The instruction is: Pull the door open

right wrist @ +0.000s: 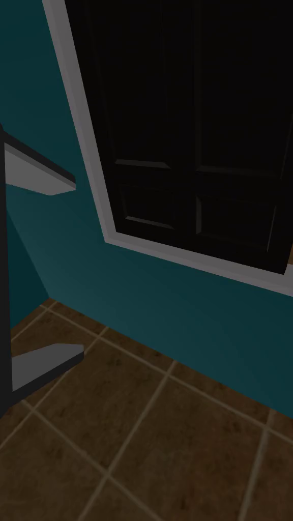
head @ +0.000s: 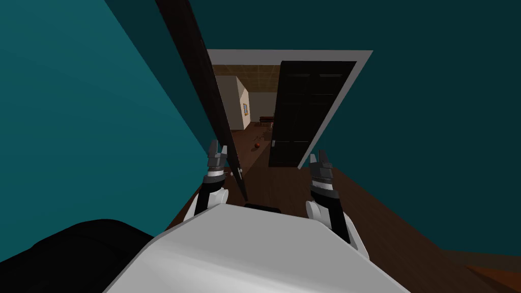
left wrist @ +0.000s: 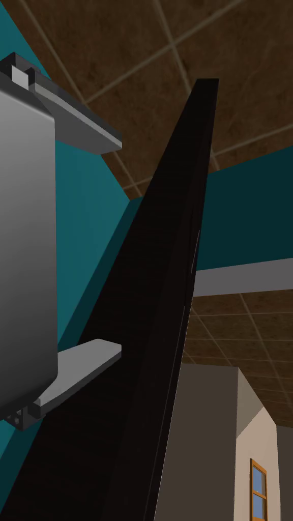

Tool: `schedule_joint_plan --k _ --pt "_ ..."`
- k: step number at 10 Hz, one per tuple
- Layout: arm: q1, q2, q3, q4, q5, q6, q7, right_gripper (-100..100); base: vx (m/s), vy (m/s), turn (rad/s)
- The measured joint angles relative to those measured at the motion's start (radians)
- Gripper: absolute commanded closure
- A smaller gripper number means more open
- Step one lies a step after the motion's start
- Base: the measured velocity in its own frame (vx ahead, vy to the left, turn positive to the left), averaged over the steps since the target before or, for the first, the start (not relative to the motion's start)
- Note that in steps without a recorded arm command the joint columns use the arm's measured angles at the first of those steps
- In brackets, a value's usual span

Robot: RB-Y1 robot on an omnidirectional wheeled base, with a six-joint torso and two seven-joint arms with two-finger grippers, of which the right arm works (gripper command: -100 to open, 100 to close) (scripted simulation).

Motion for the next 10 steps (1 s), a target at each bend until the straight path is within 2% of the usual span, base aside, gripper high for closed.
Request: schedule_joint_plan --k 10 --pt "-0.077 -0.017 0.016 0.193 -0.027 -0.041 0.014 -100 0.079 -0.048 0.01"
